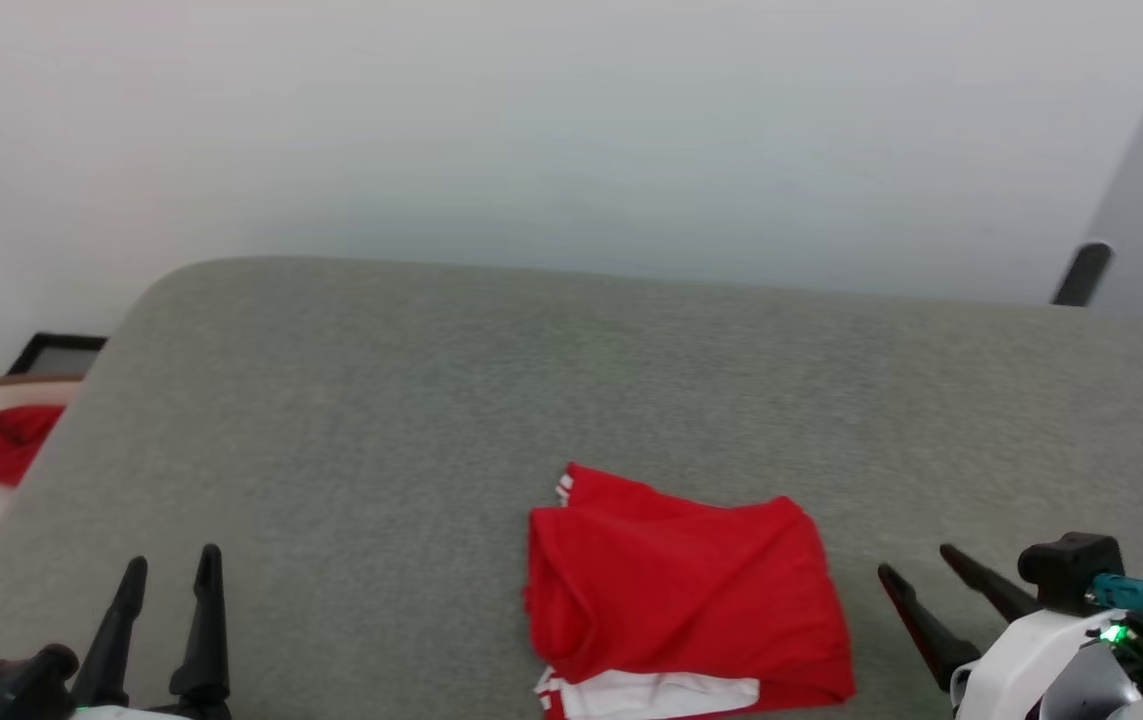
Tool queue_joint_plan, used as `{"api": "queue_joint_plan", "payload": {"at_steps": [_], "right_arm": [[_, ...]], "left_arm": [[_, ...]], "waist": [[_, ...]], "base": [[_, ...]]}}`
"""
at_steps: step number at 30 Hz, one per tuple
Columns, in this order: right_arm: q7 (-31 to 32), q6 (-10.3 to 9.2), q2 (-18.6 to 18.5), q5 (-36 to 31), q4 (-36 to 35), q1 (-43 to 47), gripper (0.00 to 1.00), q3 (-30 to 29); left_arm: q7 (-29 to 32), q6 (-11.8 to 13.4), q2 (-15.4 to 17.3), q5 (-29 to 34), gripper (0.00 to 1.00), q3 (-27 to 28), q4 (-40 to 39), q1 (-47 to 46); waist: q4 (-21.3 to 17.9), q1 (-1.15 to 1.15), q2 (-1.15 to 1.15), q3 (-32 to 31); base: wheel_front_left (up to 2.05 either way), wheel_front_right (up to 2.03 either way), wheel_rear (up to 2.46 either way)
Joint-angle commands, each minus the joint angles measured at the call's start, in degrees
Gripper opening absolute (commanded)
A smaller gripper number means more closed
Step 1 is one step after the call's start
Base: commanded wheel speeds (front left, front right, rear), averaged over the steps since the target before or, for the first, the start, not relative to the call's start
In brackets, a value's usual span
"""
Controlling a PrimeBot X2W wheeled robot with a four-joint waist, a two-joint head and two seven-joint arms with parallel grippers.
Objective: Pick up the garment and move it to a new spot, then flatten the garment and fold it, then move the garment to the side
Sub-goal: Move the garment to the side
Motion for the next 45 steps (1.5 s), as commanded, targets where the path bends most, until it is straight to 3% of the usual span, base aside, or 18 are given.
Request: {"api": "queue_joint_plan", "payload": {"at_steps": [1, 11, 25, 26, 27, 28, 38, 45], "right_arm": [[1.0, -0.05, 0.0, 0.8, 0.8, -0.6, 1.00, 0.3], [11.7, -0.05, -0.3, 3.6, 5.4, -2.3, 1.00, 1.3], [28.3, -0.05, 0.8, 2.7, 12.0, -8.2, 1.00, 0.6], [30.0, -0.05, 1.1, 3.1, 12.7, -8.4, 0.81, 0.8], [30.9, -0.05, 1.3, 3.5, 12.8, -8.6, 0.05, 1.2], [31.3, -0.05, 1.2, 3.7, 12.7, -8.8, 0.00, 1.3], [33.6, -0.07, -0.5, 4.9, 10.3, -12.5, 0.00, 0.6], [34.4, -0.07, -4.0, 3.6, 4.7, -15.2, 0.00, 2.5]], "left_arm": [[0.0, -0.1, 0.2, 0.1, 1.00, 0.1, 0.1, -0.6], [0.0, -0.1, -0.2, -0.7, 1.00, -0.7, 0.3, -0.2], [0.0, -0.1, -1.9, -1.4, 1.00, -2.5, 0.7, -2.8], [0.0, -0.1, -2.1, -1.4, 1.00, -2.6, 0.7, -3.1], [0.0, -0.1, -2.3, -1.4, 1.00, -2.7, 0.8, -3.4], [0.0, -0.1, -2.4, -1.4, 1.00, -2.8, 0.9, -3.5], [0.0, -0.1, -2.9, -1.6, 1.00, -2.7, 1.5, -4.3], [0.0, -0.1, -2.7, -1.4, 1.00, -3.0, 1.4, -4.5]], "waist": [[3.8, 0.00, 0.00, 0.1], [9.8, 0.00, 0.00, 0.6], [12.3, 0.00, 0.00, 5.4], [12.4, 0.00, 0.00, 5.7], [12.5, 0.00, 0.00, 5.9], [12.6, 0.00, 0.00, 6.1], [12.2, 0.00, 0.00, 6.8], [10.5, 0.00, 0.00, 6.1]], "base": [[0.00, 0.00, 0.00], [0.00, 0.00, 0.00], [0.00, 0.00, 0.00], [0.00, 0.00, 0.00], [0.00, 0.00, 0.00], [0.00, 0.00, 0.00], [0.00, 0.00, 0.00], [0.00, 0.00, 0.00]]}}
